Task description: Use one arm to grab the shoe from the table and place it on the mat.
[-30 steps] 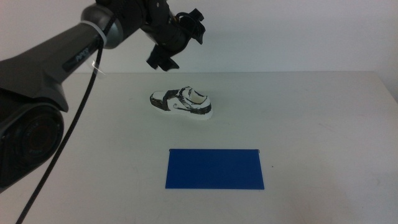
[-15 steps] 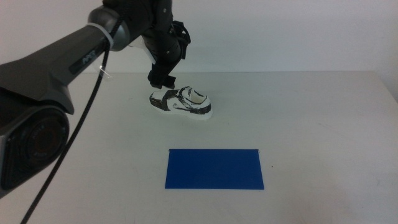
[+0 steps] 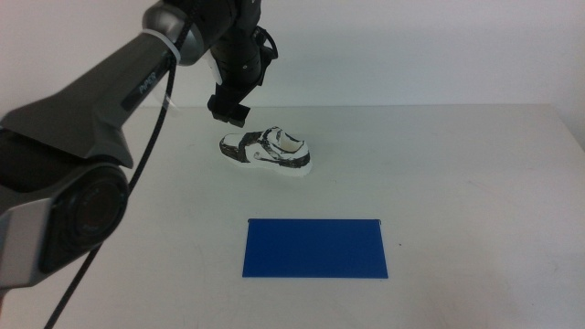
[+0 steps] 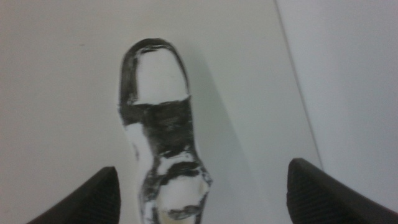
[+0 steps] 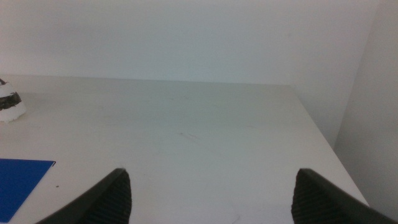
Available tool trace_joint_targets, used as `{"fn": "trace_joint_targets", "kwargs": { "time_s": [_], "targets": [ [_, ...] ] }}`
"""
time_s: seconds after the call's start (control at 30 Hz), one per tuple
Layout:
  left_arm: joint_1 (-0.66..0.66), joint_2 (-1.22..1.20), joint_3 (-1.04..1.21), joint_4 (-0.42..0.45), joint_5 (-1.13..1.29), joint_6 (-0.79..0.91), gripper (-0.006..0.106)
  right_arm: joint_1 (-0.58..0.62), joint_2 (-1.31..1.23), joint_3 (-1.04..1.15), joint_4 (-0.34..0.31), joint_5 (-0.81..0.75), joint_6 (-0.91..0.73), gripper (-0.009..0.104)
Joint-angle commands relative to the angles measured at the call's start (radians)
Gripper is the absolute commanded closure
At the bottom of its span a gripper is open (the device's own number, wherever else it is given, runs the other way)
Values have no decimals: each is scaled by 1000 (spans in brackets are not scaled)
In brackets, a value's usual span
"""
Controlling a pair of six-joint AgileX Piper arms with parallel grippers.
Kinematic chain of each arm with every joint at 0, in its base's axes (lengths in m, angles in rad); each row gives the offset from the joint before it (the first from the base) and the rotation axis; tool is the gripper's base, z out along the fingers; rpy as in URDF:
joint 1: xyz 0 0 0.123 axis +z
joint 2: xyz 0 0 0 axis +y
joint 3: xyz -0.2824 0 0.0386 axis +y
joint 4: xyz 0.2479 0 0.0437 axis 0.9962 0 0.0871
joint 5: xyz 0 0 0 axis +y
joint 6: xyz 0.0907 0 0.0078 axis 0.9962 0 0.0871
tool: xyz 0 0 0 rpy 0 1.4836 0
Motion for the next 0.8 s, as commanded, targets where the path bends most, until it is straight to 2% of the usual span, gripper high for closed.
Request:
{"fn": "trace_joint_targets", "kwargs": {
  "time_s": [0.0,0.47,0.77],
  "targets": [
    [0,-51,-68,12,73,10,11,3,-20,-10,-8,-80,-13,29],
    [1,38,-142,-3,47,6,11,3,-20,-10,-8,-80,-13,29],
    [1,94,-142,-55,58,-24,11,3,-20,-10,-8,-80,-13,29]
  ]
}}
